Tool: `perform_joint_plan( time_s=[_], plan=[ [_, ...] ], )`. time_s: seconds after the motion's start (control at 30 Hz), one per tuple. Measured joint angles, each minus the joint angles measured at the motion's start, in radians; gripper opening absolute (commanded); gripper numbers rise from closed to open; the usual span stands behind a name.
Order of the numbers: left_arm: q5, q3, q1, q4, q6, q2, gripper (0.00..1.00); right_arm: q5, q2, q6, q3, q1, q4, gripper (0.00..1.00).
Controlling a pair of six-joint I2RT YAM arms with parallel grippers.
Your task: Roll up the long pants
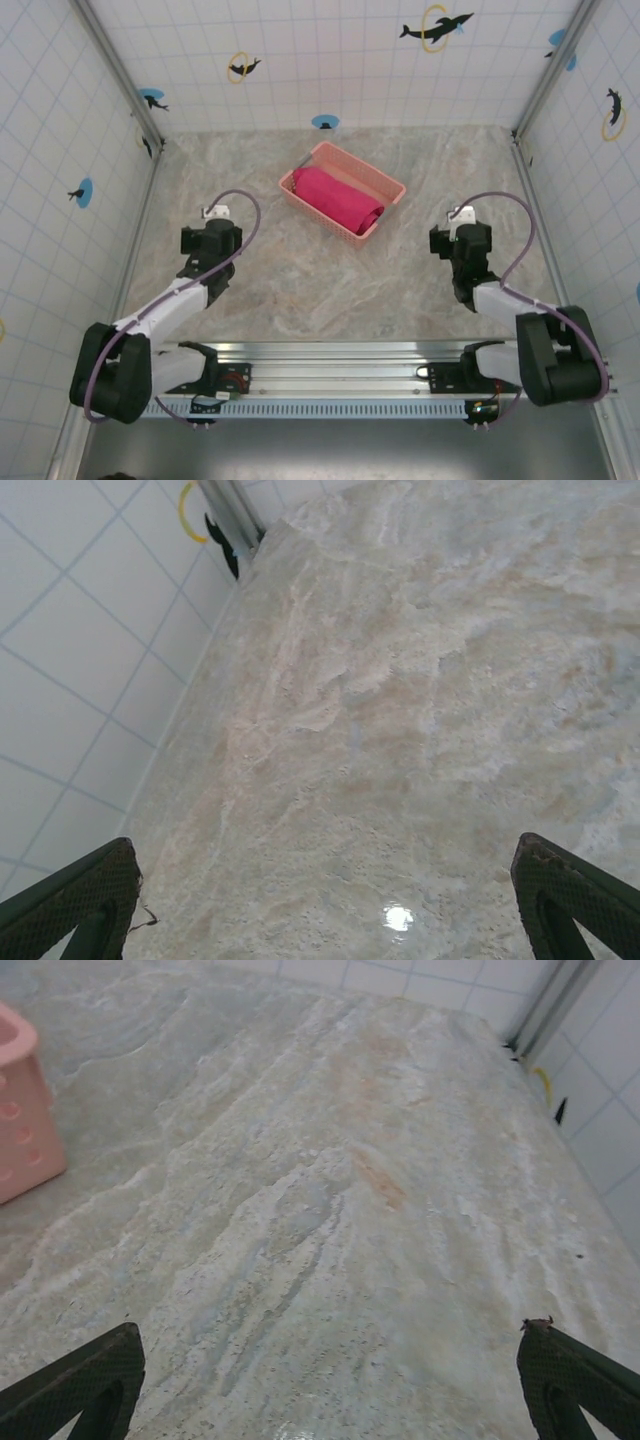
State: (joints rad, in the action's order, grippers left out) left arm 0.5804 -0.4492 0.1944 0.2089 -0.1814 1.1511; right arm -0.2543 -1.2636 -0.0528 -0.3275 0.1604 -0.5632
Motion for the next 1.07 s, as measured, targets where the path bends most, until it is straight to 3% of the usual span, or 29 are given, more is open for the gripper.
perform_joint_plan(
  time_s=[0.23, 0.4, 0.5, 0.7, 1.07],
  plan=[
    [-0.075, 0.119, -0.025, 0.261, 0.087, 0.089, 0.97, 0.084, -0.223, 0.044, 0.011, -0.019, -0.277, 0.99],
    [-0.19, 0.048, -0.058, 0.458, 0.175, 0.32, 0.97, 0.143, -0.257, 0.059, -0.011, -0.027, -0.268, 0.99],
    [-0.27, 0.084, -0.095, 0.599, 0.187, 0.357, 0.97, 0.122, -0.257, 0.053, -0.042, -0.027, -0.254, 0.99],
    [-0.349, 0.086, -0.114, 0.636, 0.209, 0.37, 0.97, 0.085, -0.257, 0.048, -0.061, -0.027, -0.252, 0.99],
    [-0.363, 0.085, -0.114, 0.639, 0.212, 0.371, 0.98, 0.071, -0.257, 0.046, -0.061, -0.027, -0.25, 0.99]
  ],
)
